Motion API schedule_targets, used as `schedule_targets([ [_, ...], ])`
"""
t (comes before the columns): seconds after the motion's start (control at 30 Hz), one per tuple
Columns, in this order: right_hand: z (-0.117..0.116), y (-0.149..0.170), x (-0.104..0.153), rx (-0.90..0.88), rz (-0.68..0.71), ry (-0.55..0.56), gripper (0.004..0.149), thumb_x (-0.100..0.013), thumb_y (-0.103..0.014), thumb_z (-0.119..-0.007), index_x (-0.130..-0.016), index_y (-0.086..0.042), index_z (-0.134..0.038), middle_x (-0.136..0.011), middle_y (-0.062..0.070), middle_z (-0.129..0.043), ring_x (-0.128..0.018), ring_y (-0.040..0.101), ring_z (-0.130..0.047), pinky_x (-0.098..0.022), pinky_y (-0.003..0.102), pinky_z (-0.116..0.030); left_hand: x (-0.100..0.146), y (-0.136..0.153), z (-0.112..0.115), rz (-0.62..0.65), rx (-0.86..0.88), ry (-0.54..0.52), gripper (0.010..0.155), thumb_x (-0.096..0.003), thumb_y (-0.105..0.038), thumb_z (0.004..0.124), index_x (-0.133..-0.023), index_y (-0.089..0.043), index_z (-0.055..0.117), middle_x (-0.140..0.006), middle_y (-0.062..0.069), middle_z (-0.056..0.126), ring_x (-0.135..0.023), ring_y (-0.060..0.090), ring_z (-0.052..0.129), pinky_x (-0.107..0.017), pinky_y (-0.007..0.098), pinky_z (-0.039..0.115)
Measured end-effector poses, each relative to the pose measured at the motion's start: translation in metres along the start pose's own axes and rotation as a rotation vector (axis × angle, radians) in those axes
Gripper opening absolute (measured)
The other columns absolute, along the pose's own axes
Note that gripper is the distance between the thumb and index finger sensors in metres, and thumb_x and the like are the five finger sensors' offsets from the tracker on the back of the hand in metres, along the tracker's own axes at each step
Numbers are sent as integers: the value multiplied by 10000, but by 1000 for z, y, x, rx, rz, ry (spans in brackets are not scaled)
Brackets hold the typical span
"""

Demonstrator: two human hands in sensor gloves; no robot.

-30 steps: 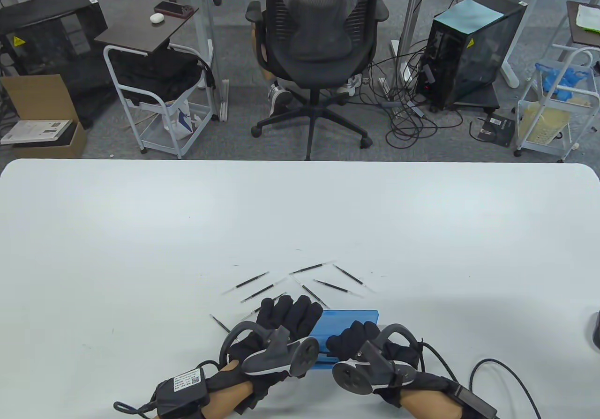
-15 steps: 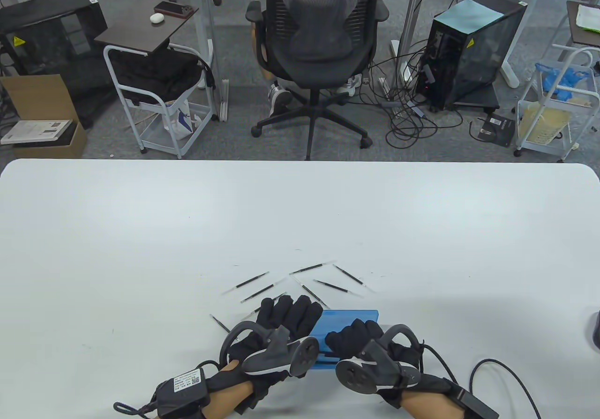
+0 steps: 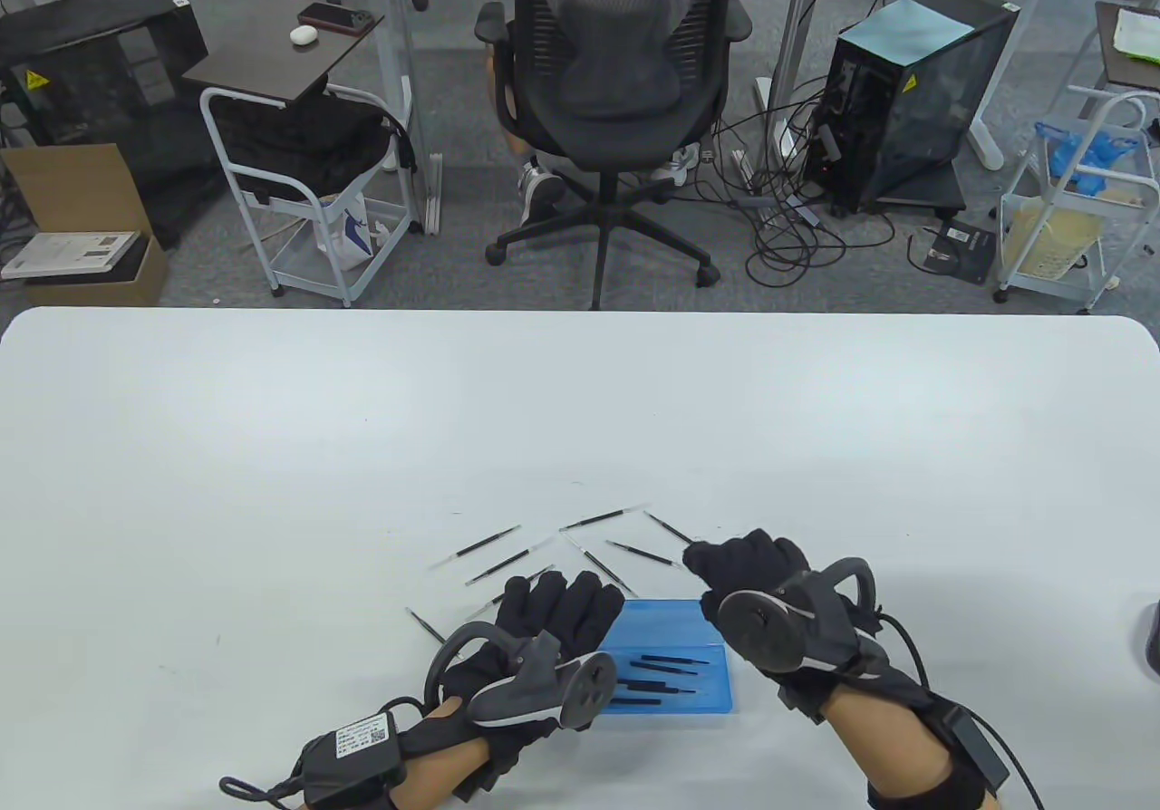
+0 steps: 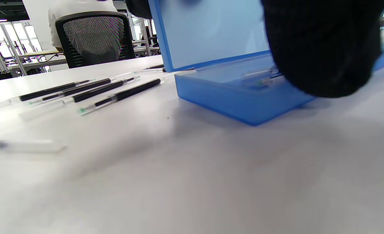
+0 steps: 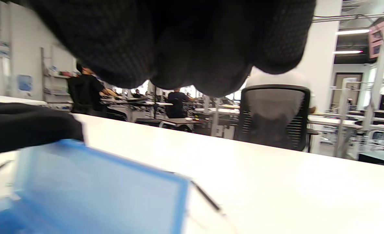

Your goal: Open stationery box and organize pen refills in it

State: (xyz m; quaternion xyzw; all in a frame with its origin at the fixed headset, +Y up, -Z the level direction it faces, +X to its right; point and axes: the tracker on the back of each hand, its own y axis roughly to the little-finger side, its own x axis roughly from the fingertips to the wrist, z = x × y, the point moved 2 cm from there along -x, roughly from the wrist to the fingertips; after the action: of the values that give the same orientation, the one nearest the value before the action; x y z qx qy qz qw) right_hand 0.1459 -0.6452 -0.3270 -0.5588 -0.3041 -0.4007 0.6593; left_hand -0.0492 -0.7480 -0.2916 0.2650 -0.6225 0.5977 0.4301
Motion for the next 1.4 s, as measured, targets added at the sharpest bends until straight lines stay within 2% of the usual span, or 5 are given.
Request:
schedule_targets([
  [0.2, -26, 27, -32, 11, -70, -108, 580, -431, -324, -928, -957, -139, -768, -763, 81, -1001, -685, 343, -1001, -537, 513, -837, 0, 0, 0, 0, 0, 0, 1196, -375, -629, 816, -1130, -265, -38, -1286, 61, 57, -1211, 423, 287, -869, 676, 318],
  [0.33, -55, 35, -51, 10, -84, -203, 585, -428, -330, -929, -957, -141, -768, -768, 80, -1000, -690, 344, -1000, -537, 508, -837, 0, -1, 0, 0, -1, -1, 1197, -375, -628, 816, -1130, -264, -38, -1286, 63, 57, -1210, 424, 291, -870, 675, 318],
  [0.7, -108, 44, -79, 28, -79, -363, 598, -420, -341, -933, -962, -152, -763, -780, 77, -1003, -708, 344, -1000, -549, 510, -831, 0, -1, 0, 2, -2, -2, 1196, -377, -628, 816, -1130, -265, -40, -1287, 62, 56, -1210, 424, 287, -870, 676, 316],
  [1.1, -129, 42, -86, 72, -70, -409, 584, -423, -324, -935, -959, -162, -769, -777, 67, -1013, -703, 337, -1009, -549, 506, -831, 0, -1, 0, 2, -2, -2, 1197, -376, -628, 817, -1131, -266, -39, -1287, 63, 54, -1211, 424, 283, -871, 676, 312],
  [1.4, -128, 38, -85, 113, -66, -381, 562, -423, -303, -934, -946, -164, -780, -755, 54, -1021, -683, 329, -1018, -536, 500, -839, 0, -1, 0, 2, -2, -2, 1198, -377, -627, 817, -1131, -266, -41, -1287, 61, 53, -1211, 425, 283, -871, 677, 313],
])
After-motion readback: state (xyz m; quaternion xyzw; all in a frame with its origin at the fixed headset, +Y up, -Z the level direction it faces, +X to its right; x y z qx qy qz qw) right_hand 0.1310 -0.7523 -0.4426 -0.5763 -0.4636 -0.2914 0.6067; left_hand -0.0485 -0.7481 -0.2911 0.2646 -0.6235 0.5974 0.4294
